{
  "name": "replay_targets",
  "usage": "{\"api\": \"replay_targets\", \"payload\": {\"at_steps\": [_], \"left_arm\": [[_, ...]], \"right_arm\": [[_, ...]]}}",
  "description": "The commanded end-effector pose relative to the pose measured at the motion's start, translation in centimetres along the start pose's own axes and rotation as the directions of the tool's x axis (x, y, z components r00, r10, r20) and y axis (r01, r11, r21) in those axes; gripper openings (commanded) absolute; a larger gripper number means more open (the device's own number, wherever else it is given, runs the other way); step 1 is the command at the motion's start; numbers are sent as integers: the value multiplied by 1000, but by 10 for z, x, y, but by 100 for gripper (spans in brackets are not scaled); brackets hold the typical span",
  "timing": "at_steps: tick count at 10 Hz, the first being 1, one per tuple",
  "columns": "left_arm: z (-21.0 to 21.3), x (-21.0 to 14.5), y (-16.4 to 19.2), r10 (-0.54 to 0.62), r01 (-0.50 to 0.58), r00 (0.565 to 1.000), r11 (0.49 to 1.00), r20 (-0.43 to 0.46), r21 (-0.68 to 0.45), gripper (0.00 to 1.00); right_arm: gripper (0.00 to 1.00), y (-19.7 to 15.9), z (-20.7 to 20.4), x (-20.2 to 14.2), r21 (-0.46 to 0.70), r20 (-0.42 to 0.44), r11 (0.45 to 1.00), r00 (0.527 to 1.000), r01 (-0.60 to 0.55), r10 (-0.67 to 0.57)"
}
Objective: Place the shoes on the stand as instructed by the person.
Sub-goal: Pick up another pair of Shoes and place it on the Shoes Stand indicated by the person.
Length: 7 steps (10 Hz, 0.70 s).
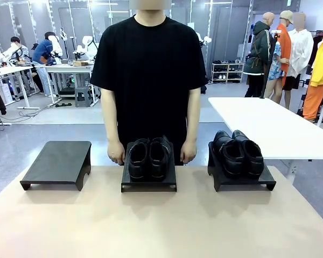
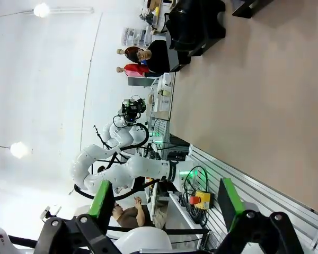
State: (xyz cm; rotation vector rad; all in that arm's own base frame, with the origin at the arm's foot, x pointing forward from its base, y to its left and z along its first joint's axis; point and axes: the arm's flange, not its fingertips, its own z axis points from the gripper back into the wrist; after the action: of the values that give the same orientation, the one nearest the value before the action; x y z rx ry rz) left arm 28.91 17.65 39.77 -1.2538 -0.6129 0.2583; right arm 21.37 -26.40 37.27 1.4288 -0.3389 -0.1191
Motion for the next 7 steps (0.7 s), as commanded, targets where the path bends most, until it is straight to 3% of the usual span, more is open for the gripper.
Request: {"api": "replay_targets", "payload": {"at_steps": [1,7], "left_arm": [[0,2,-6,14,-14,1000,1000,7,-19,100],[0,2,-6,14,-14,1000,1000,7,-19,100]], "right_arm": [[100,0,0,-1,11,-3,1000,1000,-7,7],[100,0,0,-1,11,-3,1000,1000,-7,7]]}}
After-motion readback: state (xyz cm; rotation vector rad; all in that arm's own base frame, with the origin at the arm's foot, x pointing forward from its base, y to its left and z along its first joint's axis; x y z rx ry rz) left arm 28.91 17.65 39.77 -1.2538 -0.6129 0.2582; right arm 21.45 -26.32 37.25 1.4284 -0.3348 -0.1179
